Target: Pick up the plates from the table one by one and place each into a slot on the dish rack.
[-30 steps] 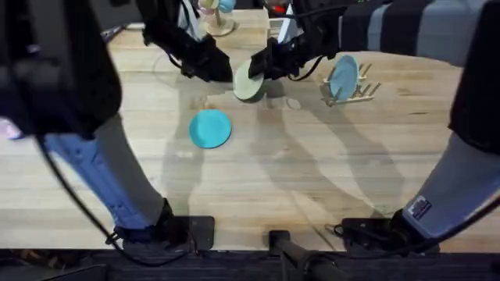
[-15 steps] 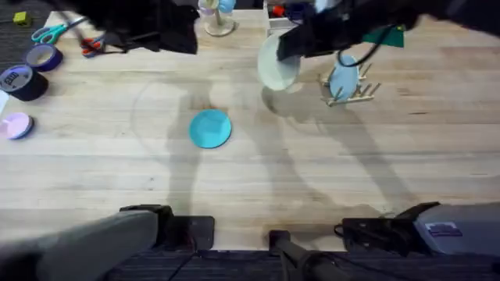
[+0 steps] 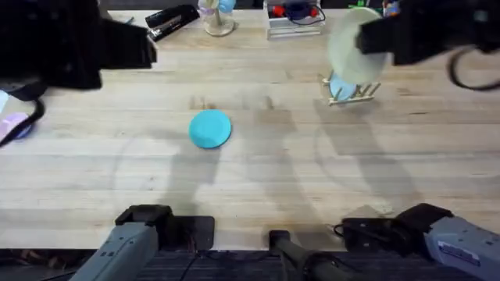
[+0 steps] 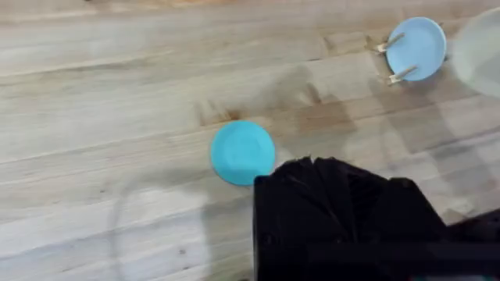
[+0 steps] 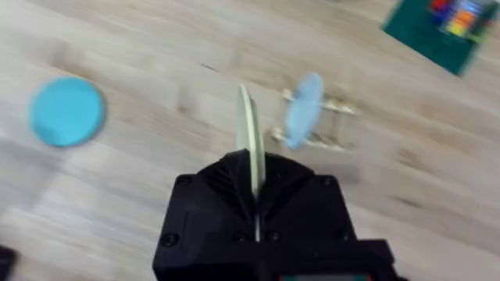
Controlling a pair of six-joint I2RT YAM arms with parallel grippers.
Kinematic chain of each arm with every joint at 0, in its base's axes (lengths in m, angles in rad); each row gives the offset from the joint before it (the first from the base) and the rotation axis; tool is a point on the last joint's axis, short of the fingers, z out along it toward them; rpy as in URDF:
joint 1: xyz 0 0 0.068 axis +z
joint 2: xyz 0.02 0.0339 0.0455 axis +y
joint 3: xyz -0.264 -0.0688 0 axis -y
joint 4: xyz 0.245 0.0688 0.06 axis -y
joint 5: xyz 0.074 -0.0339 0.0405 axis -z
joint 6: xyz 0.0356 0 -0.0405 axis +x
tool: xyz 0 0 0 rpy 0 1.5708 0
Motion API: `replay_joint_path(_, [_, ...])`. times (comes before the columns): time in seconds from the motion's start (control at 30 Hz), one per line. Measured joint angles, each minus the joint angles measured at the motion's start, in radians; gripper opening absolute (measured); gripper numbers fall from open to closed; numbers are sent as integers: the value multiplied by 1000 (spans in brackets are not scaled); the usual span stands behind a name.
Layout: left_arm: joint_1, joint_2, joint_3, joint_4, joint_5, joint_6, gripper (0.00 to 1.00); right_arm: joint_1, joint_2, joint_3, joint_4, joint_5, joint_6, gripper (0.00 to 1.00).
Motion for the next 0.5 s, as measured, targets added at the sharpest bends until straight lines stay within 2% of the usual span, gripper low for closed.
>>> replay_joint_path(0.27, [0,-66,0,-40,-59,10,42,0,-106,0,-149,217,-11,29])
replay_joint_path(0.5, [0,-52,0,-54,-68,10,42,0,-122,0,-160,289,53,29])
